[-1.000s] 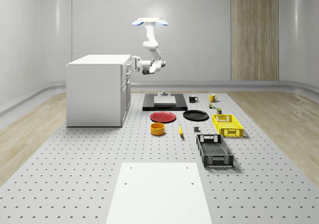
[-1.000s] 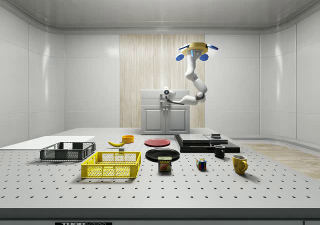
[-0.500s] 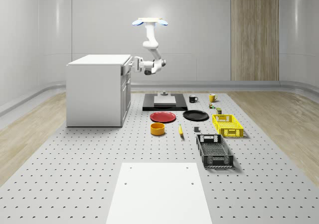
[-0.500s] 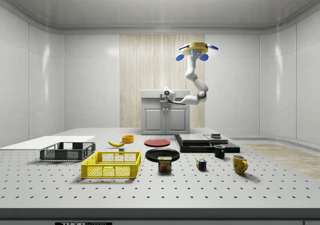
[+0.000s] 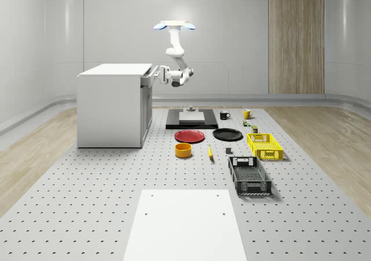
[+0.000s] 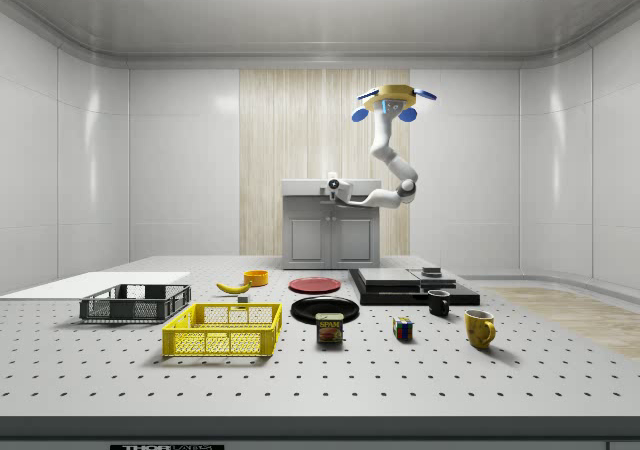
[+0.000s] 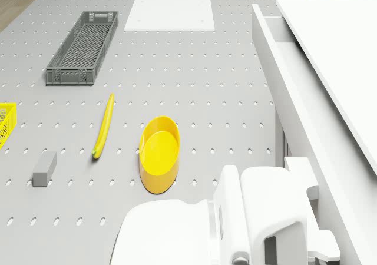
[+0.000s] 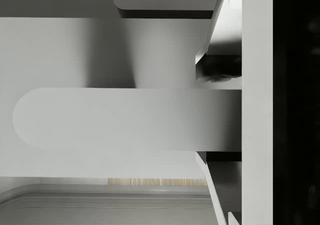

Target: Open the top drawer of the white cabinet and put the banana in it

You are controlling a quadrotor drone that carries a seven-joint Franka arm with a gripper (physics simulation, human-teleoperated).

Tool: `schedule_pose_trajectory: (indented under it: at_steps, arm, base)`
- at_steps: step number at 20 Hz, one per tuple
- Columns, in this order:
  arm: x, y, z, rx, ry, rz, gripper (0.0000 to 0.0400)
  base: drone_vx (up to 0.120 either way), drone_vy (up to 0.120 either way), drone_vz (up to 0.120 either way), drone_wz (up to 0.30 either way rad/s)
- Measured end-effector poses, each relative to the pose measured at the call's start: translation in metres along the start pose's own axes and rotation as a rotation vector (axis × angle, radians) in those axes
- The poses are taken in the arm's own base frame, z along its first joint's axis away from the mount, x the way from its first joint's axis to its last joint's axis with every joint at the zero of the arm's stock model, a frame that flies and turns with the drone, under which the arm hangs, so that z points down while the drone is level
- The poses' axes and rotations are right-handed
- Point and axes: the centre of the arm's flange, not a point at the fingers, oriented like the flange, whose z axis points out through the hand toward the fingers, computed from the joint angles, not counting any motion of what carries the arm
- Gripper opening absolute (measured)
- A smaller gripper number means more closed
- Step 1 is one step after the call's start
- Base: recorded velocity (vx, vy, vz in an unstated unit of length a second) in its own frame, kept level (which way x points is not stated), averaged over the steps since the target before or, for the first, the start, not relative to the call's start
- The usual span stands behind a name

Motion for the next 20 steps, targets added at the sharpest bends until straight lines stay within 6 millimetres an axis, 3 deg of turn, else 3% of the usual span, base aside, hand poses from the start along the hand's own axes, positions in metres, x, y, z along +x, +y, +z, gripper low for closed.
schedule_pose_trajectory:
  at_steps: [2,3,9,12,13,14,15,17,20]
  arm:
    - [-0.013,-0.006,-0.016,-0.025,0.018,0.033,0.0259]
    - [-0.014,-0.006,-0.022,-0.027,0.021,0.03,0.0262]
    - [0.002,0.002,-0.05,-0.005,0.004,-0.022,0.0161]
    - [0.001,0.002,-0.066,0.001,0.0,-0.014,0.0139]
    - [-0.003,-0.001,-0.072,-0.003,0.002,0.011,0.0175]
    - [-0.019,-0.006,-0.087,-0.043,0.033,0.039,0.0296]
    - [-0.021,-0.002,-0.106,-0.065,0.049,-0.037,0.0261]
    - [-0.007,0.003,-0.113,-0.049,0.029,-0.068,0.0209]
    - [-0.004,0.002,-0.125,-0.024,0.013,-0.043,0.0155]
  base:
    - [0.0,0.0,0.0,0.0]
    - [0.0,0.0,0.0,0.0]
    - [0.0,0.0,0.0,0.0]
    - [0.0,0.0,0.0,0.0]
    - [0.0,0.0,0.0,0.0]
    - [0.0,0.0,0.0,0.0]
    - [0.0,0.0,0.0,0.0]
    - [0.0,0.0,0.0,0.0]
    - [0.0,0.0,0.0,0.0]
